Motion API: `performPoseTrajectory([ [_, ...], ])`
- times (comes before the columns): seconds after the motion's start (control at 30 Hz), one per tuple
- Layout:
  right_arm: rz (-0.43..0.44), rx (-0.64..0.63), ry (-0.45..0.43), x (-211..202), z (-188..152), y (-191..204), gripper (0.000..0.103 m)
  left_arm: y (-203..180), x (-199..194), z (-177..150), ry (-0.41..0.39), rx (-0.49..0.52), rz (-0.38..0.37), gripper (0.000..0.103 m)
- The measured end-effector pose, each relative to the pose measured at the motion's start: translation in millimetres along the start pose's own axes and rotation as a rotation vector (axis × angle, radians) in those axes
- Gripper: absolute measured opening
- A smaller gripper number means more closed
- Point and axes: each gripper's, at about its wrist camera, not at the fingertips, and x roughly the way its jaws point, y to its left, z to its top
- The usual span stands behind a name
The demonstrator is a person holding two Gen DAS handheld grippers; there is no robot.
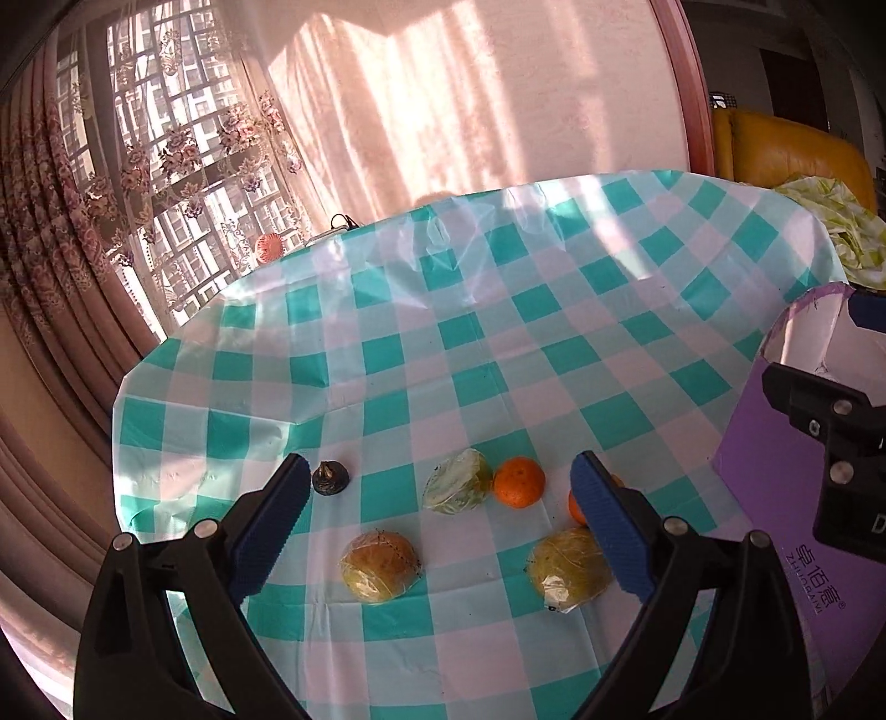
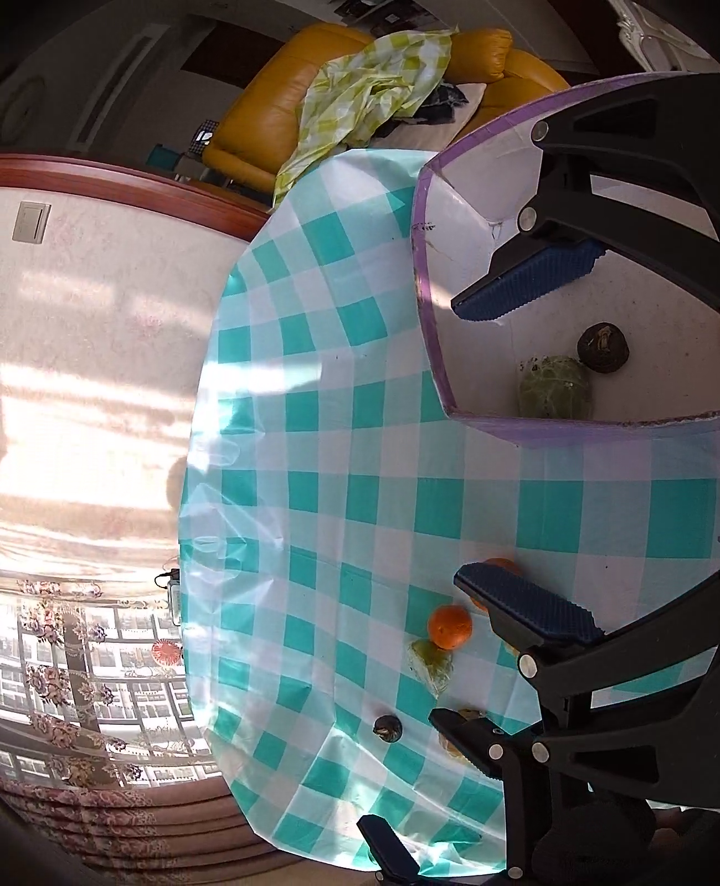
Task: Organize fruits
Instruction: 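Move both open tools back over the fruits on the table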
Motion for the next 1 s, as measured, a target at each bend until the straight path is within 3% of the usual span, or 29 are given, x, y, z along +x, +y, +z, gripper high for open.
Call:
performPoseTrajectory([
  [1.0,0.055,-0.158,0.08,38,5,96,0.086,101,55,-40,0.109,-0.159,0.093,0.095],
])
